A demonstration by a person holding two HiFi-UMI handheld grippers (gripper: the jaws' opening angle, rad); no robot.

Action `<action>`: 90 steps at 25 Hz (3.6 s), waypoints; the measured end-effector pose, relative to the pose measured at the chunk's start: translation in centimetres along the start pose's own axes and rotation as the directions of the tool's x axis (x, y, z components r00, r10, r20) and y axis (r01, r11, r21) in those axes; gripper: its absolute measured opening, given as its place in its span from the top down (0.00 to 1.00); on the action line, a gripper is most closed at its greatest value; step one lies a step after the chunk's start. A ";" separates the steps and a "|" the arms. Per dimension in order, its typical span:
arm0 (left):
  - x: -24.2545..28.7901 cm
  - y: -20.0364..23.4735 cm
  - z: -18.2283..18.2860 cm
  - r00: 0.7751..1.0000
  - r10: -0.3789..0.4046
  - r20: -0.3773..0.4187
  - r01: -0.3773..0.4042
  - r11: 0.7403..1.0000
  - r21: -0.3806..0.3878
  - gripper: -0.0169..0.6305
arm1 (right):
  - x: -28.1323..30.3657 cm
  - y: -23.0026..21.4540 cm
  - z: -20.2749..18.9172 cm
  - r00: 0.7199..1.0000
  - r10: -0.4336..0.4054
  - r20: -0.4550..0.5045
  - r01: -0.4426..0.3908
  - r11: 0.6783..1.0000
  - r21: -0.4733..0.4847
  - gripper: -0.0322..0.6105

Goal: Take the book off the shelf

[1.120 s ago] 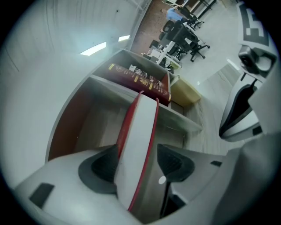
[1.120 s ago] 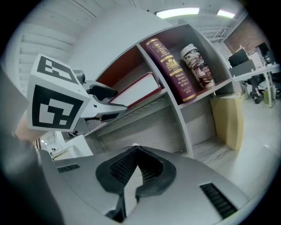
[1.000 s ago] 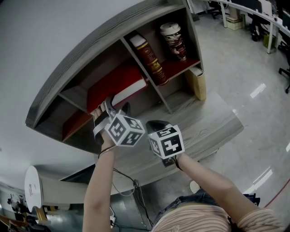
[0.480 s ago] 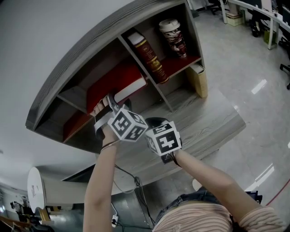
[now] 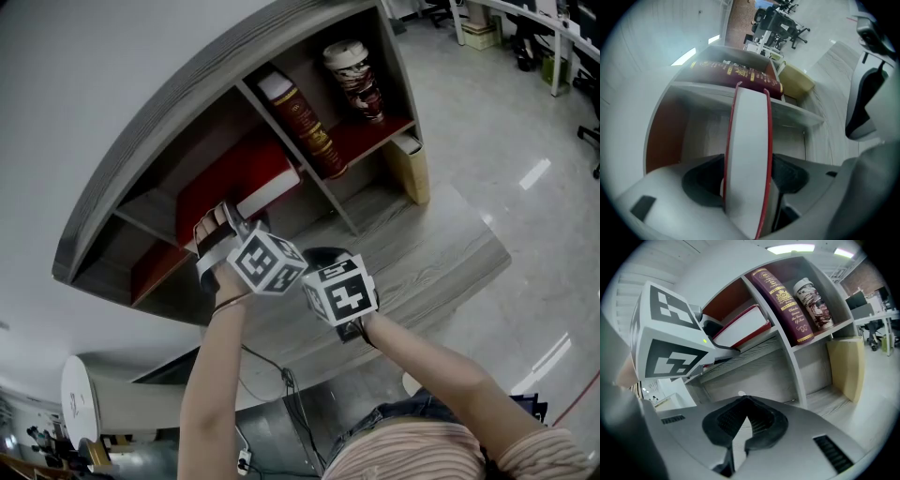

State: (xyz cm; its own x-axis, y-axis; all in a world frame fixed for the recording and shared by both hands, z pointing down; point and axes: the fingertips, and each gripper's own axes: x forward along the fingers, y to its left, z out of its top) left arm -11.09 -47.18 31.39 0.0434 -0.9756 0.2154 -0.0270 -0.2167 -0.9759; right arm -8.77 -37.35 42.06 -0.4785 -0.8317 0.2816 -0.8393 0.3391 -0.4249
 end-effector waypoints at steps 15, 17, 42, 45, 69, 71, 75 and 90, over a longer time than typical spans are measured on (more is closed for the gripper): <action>-1.6 0.0 0.6 0.999 0.030 0.012 -0.030 1.000 -0.002 0.55 | -0.8 -0.6 -0.5 1.000 -0.010 -0.008 0.010 1.000 0.006 0.94; -1.9 -0.1 0.7 0.999 0.032 0.012 -0.032 0.999 -0.001 0.55 | -1.1 -0.5 -0.7 1.000 -0.009 -0.012 0.009 1.000 0.002 0.94; -7.0 -1.5 1.1 0.997 0.067 0.039 -0.068 0.998 0.010 0.57 | -5.2 -1.8 -3.0 0.998 -0.053 -0.036 0.053 0.999 0.002 0.94; -7.7 -1.6 1.1 0.997 0.068 0.044 -0.068 0.998 0.007 0.58 | -5.5 -1.9 -3.0 0.998 -0.058 -0.039 0.058 0.998 0.000 0.94; -12.9 -2.7 1.0 0.991 0.112 0.074 -0.111 0.994 -0.012 0.58 | -6.2 -1.7 -5.1 0.996 -0.047 -0.079 0.046 0.999 -0.010 0.94; -13.3 -2.8 1.0 0.991 0.115 0.075 -0.114 0.993 -0.020 0.58 | -6.3 -1.8 -5.1 0.996 -0.047 -0.078 0.046 0.999 -0.011 0.94; -14.2 -2.7 1.0 0.988 0.127 0.082 -0.124 0.991 -0.043 0.58 | -6.4 -2.1 -5.0 0.996 -0.051 -0.074 0.050 0.999 -0.011 0.94; -15.9 -6.4 -0.4 0.997 0.038 0.063 -0.026 0.983 -0.179 0.58 | -6.4 -2.1 -6.3 0.992 -0.051 -0.113 0.048 0.998 -0.029 0.94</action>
State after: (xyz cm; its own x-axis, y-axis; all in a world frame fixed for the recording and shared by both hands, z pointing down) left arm -12.03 -30.25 34.24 0.1053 -0.9789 0.1752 -0.2065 -0.1938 -0.9591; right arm -5.56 -29.96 46.53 -0.4615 -0.7928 0.3981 -0.8683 0.3117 -0.3858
